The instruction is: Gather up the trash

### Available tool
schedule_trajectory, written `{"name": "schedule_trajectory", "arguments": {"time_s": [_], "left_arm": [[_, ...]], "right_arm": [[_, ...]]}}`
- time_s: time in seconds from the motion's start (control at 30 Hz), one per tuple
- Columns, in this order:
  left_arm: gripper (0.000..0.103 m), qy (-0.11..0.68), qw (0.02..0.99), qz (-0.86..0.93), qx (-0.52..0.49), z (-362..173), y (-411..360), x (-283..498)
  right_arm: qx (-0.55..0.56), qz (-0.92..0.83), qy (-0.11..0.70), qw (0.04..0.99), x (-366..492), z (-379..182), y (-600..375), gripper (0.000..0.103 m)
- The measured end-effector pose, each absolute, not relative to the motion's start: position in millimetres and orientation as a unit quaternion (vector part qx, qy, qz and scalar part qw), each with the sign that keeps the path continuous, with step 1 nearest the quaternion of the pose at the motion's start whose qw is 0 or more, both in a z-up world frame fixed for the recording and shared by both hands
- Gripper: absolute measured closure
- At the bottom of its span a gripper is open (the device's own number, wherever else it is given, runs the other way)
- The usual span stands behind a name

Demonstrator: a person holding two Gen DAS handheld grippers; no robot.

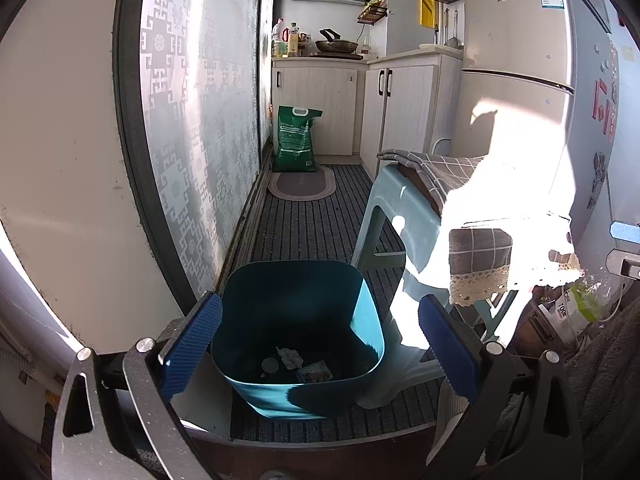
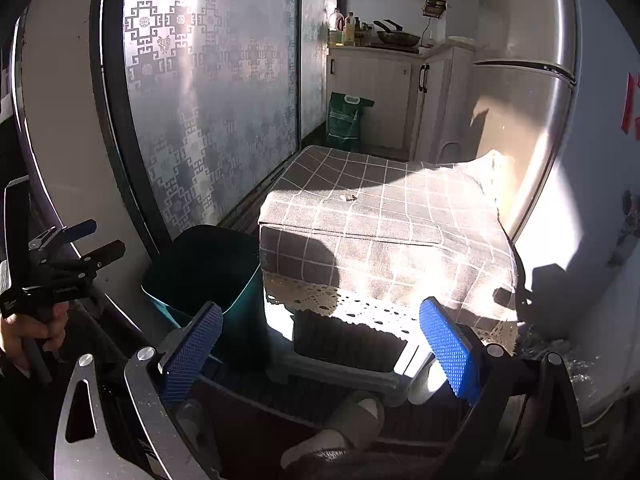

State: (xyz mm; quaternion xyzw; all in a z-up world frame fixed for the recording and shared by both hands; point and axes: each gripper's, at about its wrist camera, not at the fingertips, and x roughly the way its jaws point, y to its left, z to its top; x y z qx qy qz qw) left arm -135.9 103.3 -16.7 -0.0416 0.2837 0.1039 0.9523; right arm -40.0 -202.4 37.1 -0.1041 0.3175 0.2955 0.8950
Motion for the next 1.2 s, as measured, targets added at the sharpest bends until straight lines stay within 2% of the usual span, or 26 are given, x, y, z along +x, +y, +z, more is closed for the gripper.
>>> {"name": "schedule_trajectory", "arguments": {"time_s": [1.2], "left_arm": [[0.003, 0.283, 0.953, 0.097, -0.043, -14.8, 106.3, -136.9]], "right_arm": [[-0.107, 0.296, 0.321, 0.893, -39.6, 34.7, -205.8, 0.003]]}}
